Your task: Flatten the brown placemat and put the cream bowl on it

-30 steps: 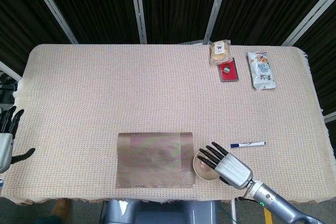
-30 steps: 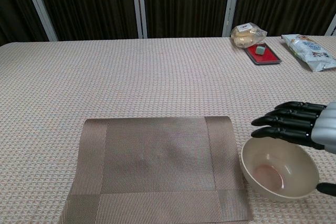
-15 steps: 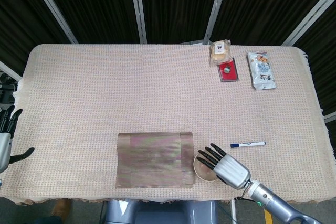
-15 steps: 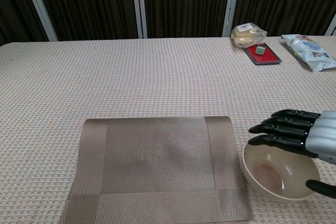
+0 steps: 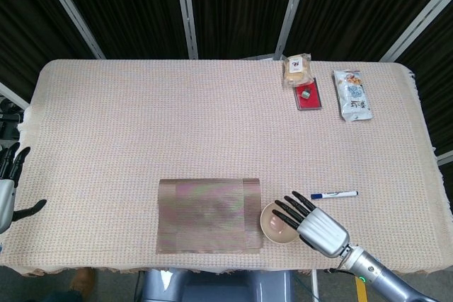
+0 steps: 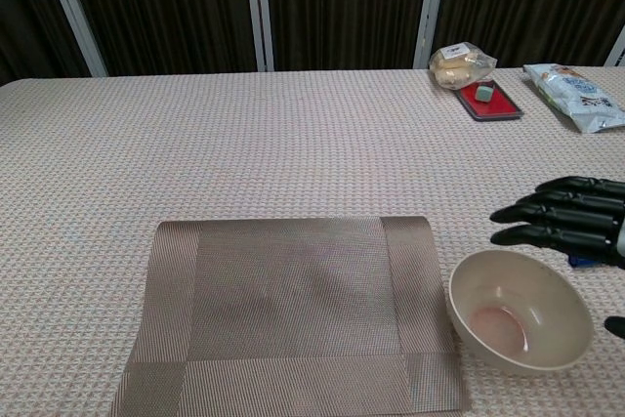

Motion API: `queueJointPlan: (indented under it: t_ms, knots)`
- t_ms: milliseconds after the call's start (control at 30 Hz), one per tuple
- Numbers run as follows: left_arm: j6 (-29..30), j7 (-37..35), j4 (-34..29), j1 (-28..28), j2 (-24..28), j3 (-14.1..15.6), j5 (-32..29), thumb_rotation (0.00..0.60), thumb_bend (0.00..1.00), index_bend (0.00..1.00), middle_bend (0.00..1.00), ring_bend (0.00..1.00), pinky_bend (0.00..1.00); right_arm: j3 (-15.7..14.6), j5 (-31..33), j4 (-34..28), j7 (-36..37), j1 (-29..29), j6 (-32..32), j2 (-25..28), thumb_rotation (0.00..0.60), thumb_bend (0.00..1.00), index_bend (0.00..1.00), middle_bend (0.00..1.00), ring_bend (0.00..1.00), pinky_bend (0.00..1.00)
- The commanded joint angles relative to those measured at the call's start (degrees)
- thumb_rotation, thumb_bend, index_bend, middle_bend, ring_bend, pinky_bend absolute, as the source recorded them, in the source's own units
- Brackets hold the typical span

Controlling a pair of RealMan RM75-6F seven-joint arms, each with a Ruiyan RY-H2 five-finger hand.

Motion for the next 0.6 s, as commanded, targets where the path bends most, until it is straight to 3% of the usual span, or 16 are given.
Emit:
queueJointPlan:
  t_ms: [33, 467, 500, 567, 600]
  knots:
    - [0.08, 0.0, -0.09, 0.03, 0.05, 0.11, 0.22, 0.6, 0.0, 0.0, 0.0, 0.0, 0.0, -1.72, -0.08, 2.49, -0.04, -0.95, -0.53, -0.21, 0.6, 0.33, 0.0, 0.0, 0.0, 0.0]
    - [-0.52, 0.86, 0.18, -0.38, -0.58, 0.23, -0.06, 0.6, 0.0, 0.0, 0.0, 0.0, 0.0, -1.86, -1.02, 7.61, 1.64, -0.59, 0.24, -6.01, 0.6, 0.34, 0.03, 0.0, 0.0, 0.0]
    - [-0.5, 0.86, 0.22, -0.37, -0.6, 0.22, -0.09, 0.6, 0.0, 0.0, 0.0, 0.0, 0.0, -1.81, -0.83, 7.74, 1.47, -0.49, -0.07, -6.21, 0.6, 0.35, 0.13, 0.0, 0.0, 0.0]
    - [-0.42, 0.75, 0.26, -0.33, -0.57, 0.16, -0.21, 0.6, 0.0, 0.0, 0.0, 0.0, 0.0, -1.75, -0.36, 8.09, 1.24, -0.23, -0.95, -6.65, 0.6, 0.39, 0.53, 0.0, 0.0, 0.0]
    - [-0.34, 0.64, 0.28, -0.3, -0.51, 0.12, -0.3, 0.6, 0.0, 0.0, 0.0, 0.0, 0.0, -1.76, -0.1, 8.34, 1.16, -0.05, -1.46, -6.9, 0.6, 0.41, 0.65, 0.0, 0.0, 0.0]
